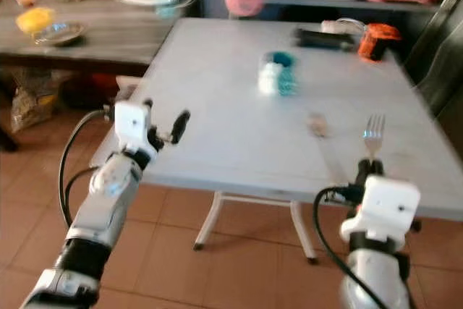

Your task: Setting the table

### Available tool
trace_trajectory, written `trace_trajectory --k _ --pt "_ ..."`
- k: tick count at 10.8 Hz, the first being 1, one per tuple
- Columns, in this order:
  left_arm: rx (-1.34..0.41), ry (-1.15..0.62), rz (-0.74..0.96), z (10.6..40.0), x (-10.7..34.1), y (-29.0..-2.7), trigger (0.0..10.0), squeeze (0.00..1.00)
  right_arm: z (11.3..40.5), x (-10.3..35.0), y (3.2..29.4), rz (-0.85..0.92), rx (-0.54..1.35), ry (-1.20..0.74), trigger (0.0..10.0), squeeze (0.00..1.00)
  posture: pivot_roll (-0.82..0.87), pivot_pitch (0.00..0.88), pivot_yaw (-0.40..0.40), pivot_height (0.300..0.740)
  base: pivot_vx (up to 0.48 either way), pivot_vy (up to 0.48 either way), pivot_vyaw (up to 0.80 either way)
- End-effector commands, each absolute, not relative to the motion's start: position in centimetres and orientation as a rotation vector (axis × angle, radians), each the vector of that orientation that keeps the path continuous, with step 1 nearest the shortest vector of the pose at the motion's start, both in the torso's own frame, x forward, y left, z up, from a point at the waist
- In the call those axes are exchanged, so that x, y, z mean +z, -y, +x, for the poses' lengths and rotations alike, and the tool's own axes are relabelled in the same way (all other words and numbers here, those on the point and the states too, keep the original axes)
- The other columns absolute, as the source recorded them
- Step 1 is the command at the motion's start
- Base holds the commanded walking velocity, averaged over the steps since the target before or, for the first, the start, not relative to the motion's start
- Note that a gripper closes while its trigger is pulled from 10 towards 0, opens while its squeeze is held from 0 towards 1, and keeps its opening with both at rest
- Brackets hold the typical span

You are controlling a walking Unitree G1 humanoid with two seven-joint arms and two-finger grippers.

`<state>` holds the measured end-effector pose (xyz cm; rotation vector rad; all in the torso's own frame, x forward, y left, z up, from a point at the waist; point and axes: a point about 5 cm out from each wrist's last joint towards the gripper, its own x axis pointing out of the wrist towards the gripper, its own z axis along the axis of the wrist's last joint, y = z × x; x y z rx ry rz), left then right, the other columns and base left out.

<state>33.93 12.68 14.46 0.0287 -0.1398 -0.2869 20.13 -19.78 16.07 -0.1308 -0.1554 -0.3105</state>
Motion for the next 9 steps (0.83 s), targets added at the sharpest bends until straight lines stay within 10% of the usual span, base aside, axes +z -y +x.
trace_trajectory --k 1,9 --pt "-0.288 0.129 0.032 33.95 14.37 -12.82 10.0 0.0 20.01 16.44 19.68 -0.137 -0.302 0.176 10.0 0.0 -0.02 0.105 0.036 0.74 0.0 0.454 0.0" --pt "-0.299 0.123 0.021 33.78 14.13 -11.99 10.0 0.0 20.22 16.6 19.76 -0.145 -0.294 0.183 10.0 0.0 -0.02 0.109 0.029 0.74 0.0 0.479 0.0"
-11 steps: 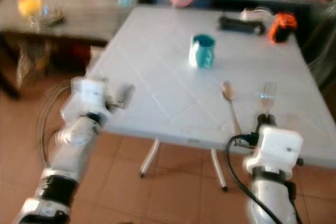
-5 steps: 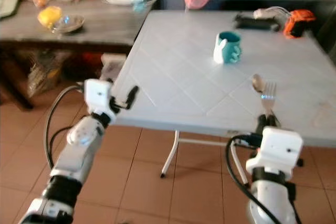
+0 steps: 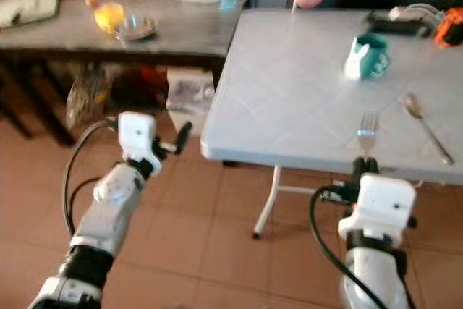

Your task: Setting the table

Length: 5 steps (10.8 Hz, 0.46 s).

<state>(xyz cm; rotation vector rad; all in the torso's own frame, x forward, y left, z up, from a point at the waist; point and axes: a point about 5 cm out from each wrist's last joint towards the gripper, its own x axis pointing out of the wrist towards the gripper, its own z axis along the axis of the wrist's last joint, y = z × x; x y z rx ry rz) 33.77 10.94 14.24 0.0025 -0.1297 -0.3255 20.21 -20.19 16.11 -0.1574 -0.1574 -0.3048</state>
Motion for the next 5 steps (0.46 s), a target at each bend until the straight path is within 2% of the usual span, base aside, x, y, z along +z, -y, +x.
trace_trajectory --k 1,3,5 --pt "-0.301 0.122 0.021 33.76 14.1 -11.93 10.0 0.0 20.2 16.61 19.76 -0.145 -0.294 0.183 10.0 0.0 -0.02 0.11 0.029 0.74 0.0 0.48 0.0" --pt "-0.308 0.121 0.014 33.77 14.07 -11.6 10.0 0.0 20.29 16.78 19.96 -0.151 -0.297 0.187 10.0 0.0 -0.02 0.11 0.028 0.74 0.0 0.48 0.0" --pt "-0.32 0.144 0.012 33.73 14.39 -11.27 10.0 0.0 20.35 16.85 20.21 -0.156 -0.302 0.19 10.0 0.0 -0.02 0.109 0.029 0.74 0.0 0.0 0.0"
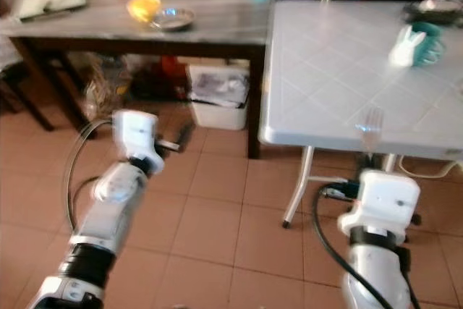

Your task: Setting the table

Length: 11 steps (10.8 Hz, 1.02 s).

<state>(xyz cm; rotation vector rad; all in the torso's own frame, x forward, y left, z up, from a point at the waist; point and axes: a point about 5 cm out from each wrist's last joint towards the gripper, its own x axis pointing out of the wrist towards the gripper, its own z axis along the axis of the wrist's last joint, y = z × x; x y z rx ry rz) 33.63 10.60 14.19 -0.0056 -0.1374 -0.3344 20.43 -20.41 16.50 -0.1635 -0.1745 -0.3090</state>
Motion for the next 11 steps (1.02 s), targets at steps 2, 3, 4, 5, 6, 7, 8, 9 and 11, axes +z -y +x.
trace_trajectory --k 2,3,4,5,6,7,8,9,11 --pt "-0.337 0.146 0.002 33.77 14.55 -11.11 10.0 0.0 20.51 16.81 19.93 -0.158 -0.295 0.193 10.0 0.0 -0.01 0.106 0.03 0.74 0.0 0.0 0.0" --pt "-0.343 0.15 0.004 33.8 14.61 -11.05 10.0 0.0 20.59 16.88 19.86 -0.161 -0.291 0.196 10.0 0.0 -0.01 0.106 0.03 0.74 0.0 0.0 0.0" --pt "-0.351 0.15 0.003 33.78 14.6 -10.89 10.0 0.0 20.59 16.89 19.88 -0.162 -0.289 0.196 10.0 0.0 -0.01 0.106 0.03 0.74 0.0 0.0 0.0" --pt "-0.358 0.147 -0.011 33.78 14.57 -10.8 10.0 0.0 20.59 16.9 19.89 -0.166 -0.288 0.197 10.0 0.0 -0.01 0.106 0.03 0.74 0.255 0.0 0.0" --pt "-0.36 0.146 -0.012 33.8 14.56 -10.74 10.0 0.0 20.55 16.87 19.95 -0.169 -0.29 0.196 10.0 0.0 -0.02 0.103 0.031 0.74 0.266 0.0 0.0" --pt "-0.373 0.145 -0.019 33.8 14.55 -10.54 10.0 0.0 20.6 16.86 19.96 -0.171 -0.29 0.195 10.0 0.0 -0.02 0.1 0.031 0.74 0.27 0.0 0.0" --pt "-0.374 0.146 -0.016 33.8 14.58 -10.48 10.0 0.0 20.66 16.82 19.94 -0.172 -0.287 0.195 10.0 0.0 -0.02 0.098 0.032 0.74 0.292 0.0 0.0" --pt "-0.376 0.147 -0.016 33.81 14.59 -10.47 10.0 0.0 20.69 16.78 19.91 -0.173 -0.286 0.194 10.0 0.0 -0.02 0.094 0.032 0.74 0.304 0.0 0.0" --pt "-0.382 0.147 -0.013 33.77 14.55 -10.49 10.0 0.0 20.74 16.72 19.85 -0.173 -0.282 0.192 10.0 0.0 -0.02 0.093 0.032 0.74 0.302 0.0 0.0"
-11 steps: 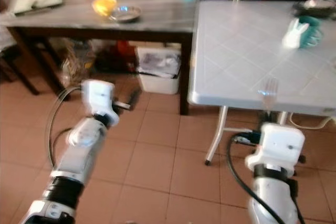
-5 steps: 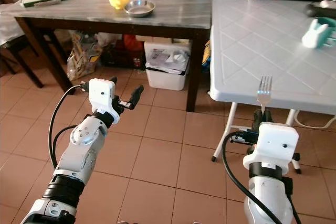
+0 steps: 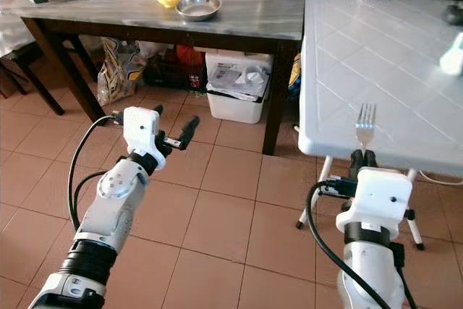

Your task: Setting the table

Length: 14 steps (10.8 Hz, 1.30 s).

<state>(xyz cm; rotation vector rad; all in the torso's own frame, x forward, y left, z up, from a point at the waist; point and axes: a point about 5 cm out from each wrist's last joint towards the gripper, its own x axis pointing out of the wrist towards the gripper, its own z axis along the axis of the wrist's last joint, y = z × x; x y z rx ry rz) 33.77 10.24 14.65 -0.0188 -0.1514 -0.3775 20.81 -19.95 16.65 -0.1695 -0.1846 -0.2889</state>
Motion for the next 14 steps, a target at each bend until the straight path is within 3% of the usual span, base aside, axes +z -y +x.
trace_trajectory --k 1,14 --pt "-0.382 0.146 -0.013 33.76 14.51 -10.48 10.0 0.0 20.77 16.71 19.83 -0.173 -0.28 0.193 10.0 0.0 -0.02 0.092 0.031 0.74 0.3 0.0 0.0" --pt "-0.395 0.126 -0.018 33.71 14.15 -9.91 10.0 0.0 20.72 16.85 19.9 -0.183 -0.283 0.199 10.0 0.0 -0.03 0.095 0.035 0.74 0.289 0.0 0.0"
